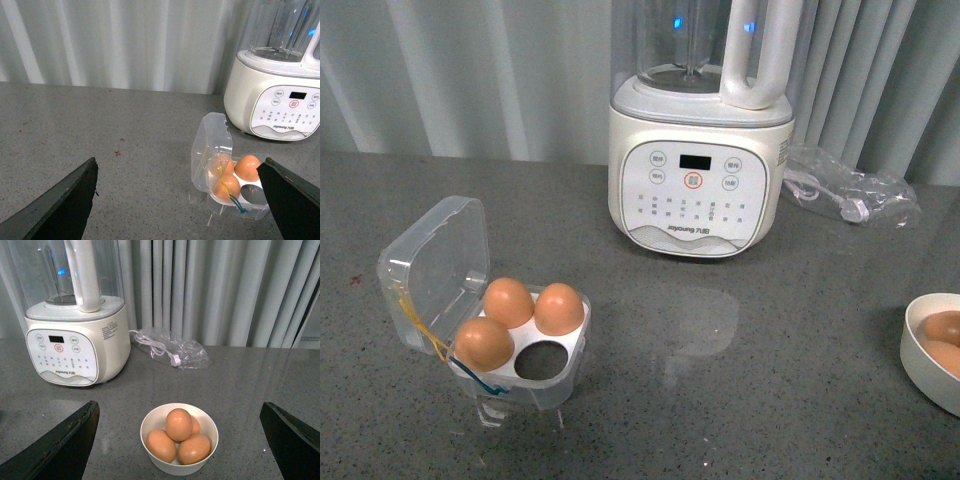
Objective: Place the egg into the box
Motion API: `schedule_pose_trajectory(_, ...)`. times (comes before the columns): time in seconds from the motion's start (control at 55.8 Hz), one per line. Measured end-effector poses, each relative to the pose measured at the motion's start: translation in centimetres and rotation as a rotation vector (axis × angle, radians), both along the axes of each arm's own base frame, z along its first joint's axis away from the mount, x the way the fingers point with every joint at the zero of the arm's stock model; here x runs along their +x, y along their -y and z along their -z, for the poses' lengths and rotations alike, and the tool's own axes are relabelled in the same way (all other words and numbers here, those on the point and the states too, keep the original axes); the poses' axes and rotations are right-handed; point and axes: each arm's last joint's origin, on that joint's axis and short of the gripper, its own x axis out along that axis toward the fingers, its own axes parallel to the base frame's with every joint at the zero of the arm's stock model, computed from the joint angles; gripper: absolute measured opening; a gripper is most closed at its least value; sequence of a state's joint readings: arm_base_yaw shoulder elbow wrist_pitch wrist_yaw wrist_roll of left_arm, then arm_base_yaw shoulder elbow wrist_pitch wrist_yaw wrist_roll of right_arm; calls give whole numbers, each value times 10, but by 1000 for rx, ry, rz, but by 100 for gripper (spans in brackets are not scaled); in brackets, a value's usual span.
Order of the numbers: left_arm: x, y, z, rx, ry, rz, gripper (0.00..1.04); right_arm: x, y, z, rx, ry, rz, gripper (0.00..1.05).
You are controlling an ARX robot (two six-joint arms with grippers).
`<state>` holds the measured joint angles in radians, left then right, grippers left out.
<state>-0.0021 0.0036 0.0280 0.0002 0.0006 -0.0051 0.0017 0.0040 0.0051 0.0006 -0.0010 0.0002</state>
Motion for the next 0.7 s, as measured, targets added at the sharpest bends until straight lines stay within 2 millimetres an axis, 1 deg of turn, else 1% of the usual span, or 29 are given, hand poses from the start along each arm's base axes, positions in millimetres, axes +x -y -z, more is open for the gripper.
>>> schedule_pose_trajectory(0.323,0,0,0,0,0,0,98,0,0,0,0,-1,0,97)
schedule_pose_trajectory(0.376,0,0,0,0,0,0,98,1,0,2,-58,-141,21,97)
schedule_pose_trajectory(0.394,0,0,0,0,0,0,98,3,1,3,-76,-183,20,97)
schedule_pose_trajectory(0.448,0,0,0,0,0,0,98,8,2,3,-105,-232,22,97)
schedule_pose_trajectory(0.573,0,0,0,0,0,0,98,19,4,-1,-129,-250,19,97)
schedule_pose_trajectory(0.699,0,0,0,0,0,0,98,35,9,-3,-175,-267,28,97)
